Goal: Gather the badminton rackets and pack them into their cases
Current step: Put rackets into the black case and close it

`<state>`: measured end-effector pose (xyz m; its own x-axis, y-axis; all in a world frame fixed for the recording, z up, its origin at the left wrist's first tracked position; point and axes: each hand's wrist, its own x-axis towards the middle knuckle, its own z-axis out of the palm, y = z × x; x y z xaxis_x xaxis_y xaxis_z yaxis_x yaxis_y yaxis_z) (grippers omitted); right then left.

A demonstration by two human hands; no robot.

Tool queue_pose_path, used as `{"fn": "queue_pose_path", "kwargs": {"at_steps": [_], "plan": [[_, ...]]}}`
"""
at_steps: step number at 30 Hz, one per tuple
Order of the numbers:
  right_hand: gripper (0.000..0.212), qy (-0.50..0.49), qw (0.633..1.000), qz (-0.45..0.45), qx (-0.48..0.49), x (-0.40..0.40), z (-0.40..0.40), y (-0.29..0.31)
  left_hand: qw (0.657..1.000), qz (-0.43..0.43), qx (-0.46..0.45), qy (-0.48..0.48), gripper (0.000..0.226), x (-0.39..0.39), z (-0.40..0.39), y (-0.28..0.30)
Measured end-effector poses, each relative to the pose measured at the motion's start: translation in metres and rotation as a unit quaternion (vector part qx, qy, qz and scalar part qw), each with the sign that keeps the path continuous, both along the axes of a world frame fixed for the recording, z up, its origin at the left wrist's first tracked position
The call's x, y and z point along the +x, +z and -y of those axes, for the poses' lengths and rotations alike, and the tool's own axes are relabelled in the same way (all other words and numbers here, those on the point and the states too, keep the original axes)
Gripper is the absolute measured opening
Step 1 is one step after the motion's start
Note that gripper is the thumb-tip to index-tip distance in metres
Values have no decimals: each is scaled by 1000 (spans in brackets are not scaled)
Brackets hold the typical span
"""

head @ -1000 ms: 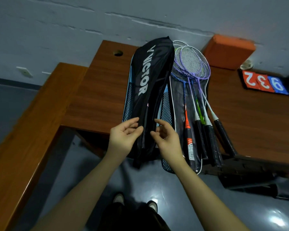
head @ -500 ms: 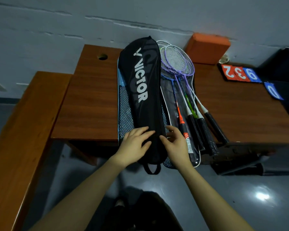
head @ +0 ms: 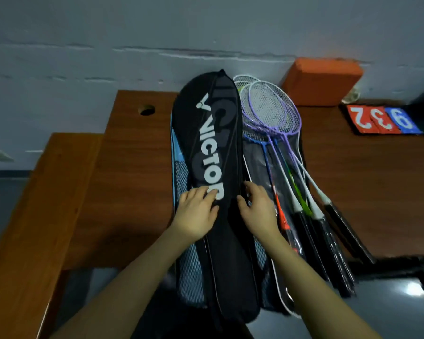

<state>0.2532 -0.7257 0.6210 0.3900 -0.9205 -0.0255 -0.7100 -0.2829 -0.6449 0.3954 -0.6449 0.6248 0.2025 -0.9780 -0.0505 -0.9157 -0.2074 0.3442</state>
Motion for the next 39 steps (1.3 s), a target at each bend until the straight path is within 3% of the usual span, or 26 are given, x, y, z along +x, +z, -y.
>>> {"fn": "queue_pose_path", "kwargs": {"at_steps": [6, 10, 15, 22, 31, 37, 39], "plan": [[46, -6, 999, -11, -51, 54, 91, 1, 999, 0, -5, 36, 46, 48, 87, 13], [50, -39, 997, -51, -33, 77, 117, -5, 998, -24, -13, 50, 45, 58, 131, 13], [35, -62, 995, 38, -67, 91, 117, -12, 985, -146, -50, 74, 46, 66, 168, 6], [33, -43, 987, 142, -59, 108, 109, 8, 942, -299, -129, 80, 48, 111, 176, 22], [30, 46, 982, 137, -120, 135, 70, 35, 933, -300, -152, 127, 65, 153, 174, 51], [31, 96, 985, 56, -134, 140, 52, 51, 913, -336, -187, 133, 38, 158, 142, 61], [31, 87, 984, 76, -132, 139, 49, 59, 899, -366, -186, 154, 36, 164, 128, 61]]}}
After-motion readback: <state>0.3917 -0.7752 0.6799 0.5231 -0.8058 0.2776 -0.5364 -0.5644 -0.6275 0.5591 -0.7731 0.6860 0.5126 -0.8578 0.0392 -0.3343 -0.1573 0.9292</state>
